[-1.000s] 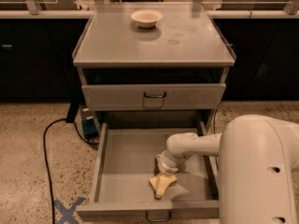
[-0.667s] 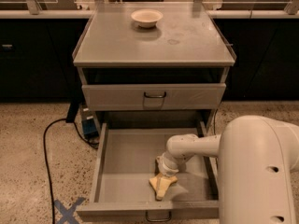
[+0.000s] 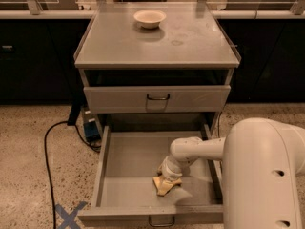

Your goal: Pick sponge from middle drawer and place on counter

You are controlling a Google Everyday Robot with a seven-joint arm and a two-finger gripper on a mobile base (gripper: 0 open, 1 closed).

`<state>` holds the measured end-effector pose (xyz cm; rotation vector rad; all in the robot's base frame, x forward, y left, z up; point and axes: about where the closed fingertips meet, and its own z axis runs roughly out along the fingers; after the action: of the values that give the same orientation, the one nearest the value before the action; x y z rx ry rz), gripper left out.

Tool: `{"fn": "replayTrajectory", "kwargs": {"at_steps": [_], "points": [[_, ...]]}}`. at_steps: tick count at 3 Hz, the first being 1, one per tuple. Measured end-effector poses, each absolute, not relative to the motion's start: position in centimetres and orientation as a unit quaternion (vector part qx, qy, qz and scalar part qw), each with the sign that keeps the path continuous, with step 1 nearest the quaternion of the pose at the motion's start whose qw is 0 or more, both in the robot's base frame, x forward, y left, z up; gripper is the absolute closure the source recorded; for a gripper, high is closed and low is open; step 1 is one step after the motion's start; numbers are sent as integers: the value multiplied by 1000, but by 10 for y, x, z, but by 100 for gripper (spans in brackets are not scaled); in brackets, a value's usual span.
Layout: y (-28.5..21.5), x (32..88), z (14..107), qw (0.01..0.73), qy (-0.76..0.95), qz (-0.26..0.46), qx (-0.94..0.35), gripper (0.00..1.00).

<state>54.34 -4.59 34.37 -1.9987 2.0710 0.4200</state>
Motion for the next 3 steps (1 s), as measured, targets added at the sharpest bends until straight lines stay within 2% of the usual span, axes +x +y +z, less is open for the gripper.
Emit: {"fn": "replayTrajectory", "kwargs": {"at_steps": [2,3], "points": [[-46,543,344,116,707,143,-682,89],[-50,551,372,135,707,160,-676,100]]}}
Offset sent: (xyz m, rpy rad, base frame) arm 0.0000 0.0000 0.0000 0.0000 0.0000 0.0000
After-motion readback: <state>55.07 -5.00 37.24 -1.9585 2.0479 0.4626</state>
